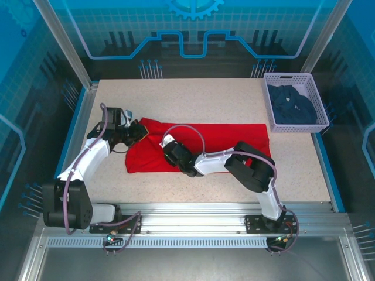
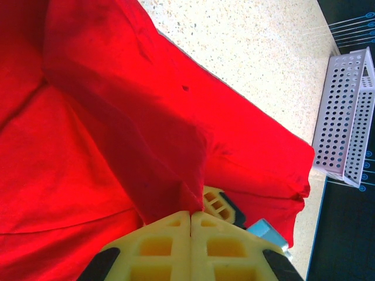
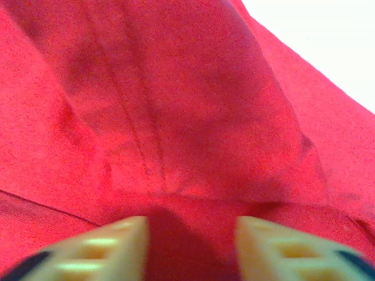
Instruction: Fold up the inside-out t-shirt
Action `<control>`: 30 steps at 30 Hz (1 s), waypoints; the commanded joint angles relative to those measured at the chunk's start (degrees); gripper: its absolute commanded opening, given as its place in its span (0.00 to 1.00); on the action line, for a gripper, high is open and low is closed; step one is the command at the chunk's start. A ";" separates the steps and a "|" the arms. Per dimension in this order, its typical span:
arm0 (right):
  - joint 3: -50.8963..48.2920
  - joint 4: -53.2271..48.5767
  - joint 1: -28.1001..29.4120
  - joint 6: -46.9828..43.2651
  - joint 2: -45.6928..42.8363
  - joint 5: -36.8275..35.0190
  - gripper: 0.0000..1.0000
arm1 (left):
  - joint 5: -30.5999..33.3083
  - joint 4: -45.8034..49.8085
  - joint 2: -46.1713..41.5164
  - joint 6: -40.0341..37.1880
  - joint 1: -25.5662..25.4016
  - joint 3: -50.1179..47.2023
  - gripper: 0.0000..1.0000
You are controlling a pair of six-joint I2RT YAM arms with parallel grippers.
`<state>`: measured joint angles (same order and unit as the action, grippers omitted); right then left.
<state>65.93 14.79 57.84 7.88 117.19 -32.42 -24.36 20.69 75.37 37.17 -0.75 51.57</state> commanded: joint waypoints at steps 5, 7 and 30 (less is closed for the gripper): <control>5.81 4.23 2.18 -3.72 2.88 -5.42 0.82 | -1.83 -0.43 0.48 -0.34 -0.12 -0.23 0.00; 8.55 2.63 2.18 -3.66 4.75 -8.24 0.83 | -1.86 -0.40 0.48 -0.34 -0.12 -0.24 0.00; 5.58 -3.47 2.36 -1.72 1.51 -18.33 0.40 | -2.16 -0.68 0.26 -0.32 -0.12 -0.47 0.00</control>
<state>72.58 10.63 59.59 6.20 121.67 -50.13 -24.58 20.64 75.37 37.17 -0.75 51.57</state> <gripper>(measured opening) 0.435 0.054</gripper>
